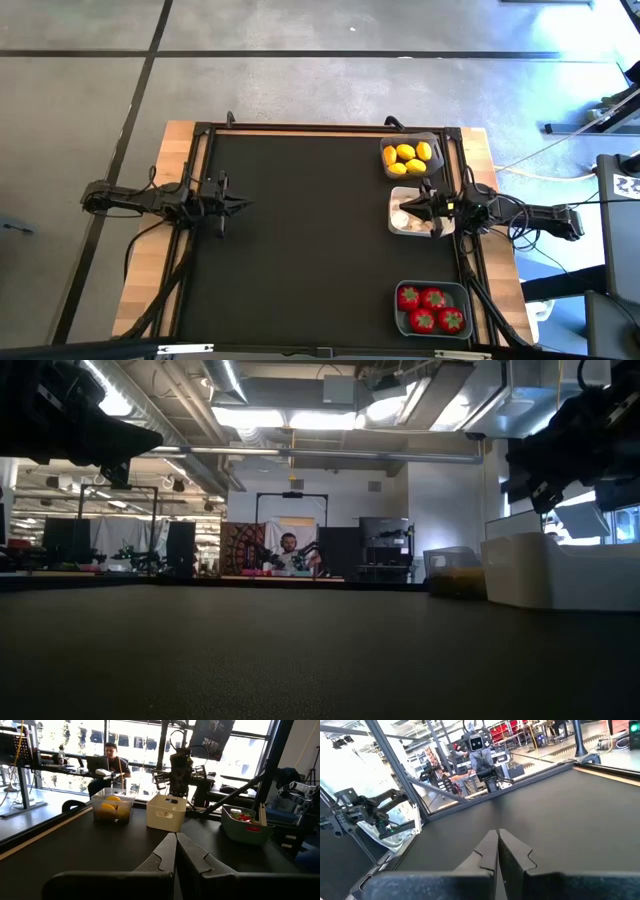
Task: Sort produce into baskets
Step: Return to Home Position
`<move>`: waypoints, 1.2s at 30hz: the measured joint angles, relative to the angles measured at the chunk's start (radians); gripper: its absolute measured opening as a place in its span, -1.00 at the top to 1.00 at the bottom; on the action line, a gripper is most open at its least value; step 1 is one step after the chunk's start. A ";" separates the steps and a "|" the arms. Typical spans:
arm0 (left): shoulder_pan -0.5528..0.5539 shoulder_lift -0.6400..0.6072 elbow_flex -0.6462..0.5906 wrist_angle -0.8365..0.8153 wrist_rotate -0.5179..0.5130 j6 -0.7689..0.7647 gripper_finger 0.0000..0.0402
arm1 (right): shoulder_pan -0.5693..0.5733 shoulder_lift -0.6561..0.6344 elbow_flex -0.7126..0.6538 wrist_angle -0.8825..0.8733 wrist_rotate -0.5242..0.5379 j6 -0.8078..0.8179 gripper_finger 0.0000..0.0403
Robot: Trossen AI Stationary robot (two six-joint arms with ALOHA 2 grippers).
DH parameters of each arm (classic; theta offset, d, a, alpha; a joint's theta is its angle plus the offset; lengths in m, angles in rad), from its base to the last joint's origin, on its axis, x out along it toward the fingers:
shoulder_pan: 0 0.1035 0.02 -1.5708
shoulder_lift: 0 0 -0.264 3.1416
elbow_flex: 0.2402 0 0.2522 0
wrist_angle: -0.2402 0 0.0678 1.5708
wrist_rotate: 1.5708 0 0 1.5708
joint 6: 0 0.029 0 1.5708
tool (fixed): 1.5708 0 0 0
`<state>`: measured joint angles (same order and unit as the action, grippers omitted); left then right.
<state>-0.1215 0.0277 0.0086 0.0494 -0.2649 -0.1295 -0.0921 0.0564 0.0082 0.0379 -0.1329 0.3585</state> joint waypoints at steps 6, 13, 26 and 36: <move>0.000 0.000 0.000 0.000 0.000 0.000 0.98 | 0.000 0.000 0.000 -0.001 0.011 0.008 0.92; 0.000 0.000 0.000 0.000 -0.001 0.000 0.98 | 0.000 0.000 0.000 -0.002 0.016 0.009 0.92; 0.000 0.000 0.000 0.000 0.000 -0.002 0.98 | 0.000 0.000 0.000 -0.002 0.017 0.011 0.92; 0.000 0.000 0.000 0.000 -0.001 -0.002 0.98 | 0.000 0.000 0.000 -0.002 0.017 0.011 0.92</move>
<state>-0.1215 0.0277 0.0086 0.0490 -0.2657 -0.1310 -0.0921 0.0565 0.0082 0.0357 -0.1162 0.3695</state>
